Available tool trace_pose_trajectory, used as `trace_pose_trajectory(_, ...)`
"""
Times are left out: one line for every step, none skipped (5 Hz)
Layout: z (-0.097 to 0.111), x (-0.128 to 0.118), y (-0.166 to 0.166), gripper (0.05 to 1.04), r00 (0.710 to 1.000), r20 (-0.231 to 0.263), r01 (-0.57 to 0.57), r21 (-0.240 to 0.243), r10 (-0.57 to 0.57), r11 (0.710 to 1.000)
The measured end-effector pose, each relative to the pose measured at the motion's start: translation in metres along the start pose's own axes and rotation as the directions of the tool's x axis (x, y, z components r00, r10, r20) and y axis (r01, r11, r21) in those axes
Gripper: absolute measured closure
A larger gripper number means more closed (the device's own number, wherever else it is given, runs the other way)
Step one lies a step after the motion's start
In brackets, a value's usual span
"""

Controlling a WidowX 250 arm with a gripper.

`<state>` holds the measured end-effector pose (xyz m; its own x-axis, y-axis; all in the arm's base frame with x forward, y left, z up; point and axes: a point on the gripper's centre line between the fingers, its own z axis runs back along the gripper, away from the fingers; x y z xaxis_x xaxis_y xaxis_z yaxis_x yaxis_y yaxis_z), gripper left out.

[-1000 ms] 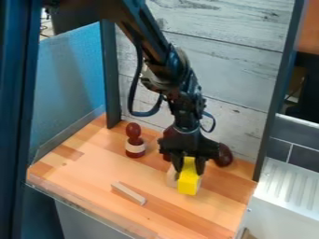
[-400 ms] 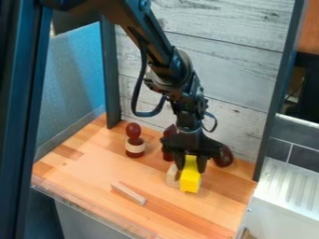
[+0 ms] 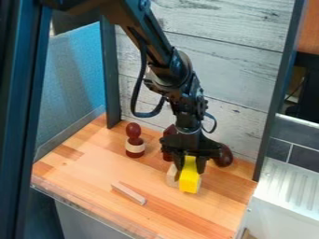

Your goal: Picking the yellow block puting it to the right

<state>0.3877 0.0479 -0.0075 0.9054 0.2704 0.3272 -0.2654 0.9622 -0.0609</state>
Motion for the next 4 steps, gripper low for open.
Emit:
trace_pose_trajectory(-0.002, -0.006, 0.001, 0.195, 1.0, -0.011, 0.013, 0.002, -0.013, 1.0)
trace_pose_trajectory(-0.002, -0.014, -0.004, 0.072, 0.997, -0.035, 0.066, -0.036, -0.067, 0.997)
trace_pose_trajectory(0.04, 0.003, -0.002, 0.076, 0.994, 0.021, 0.112, -0.119, -0.11, 0.987)
trace_pose_trajectory(0.086, 0.015, 0.019, 0.081, 0.987, 0.069, 0.155, -0.164, -0.146, 0.974)
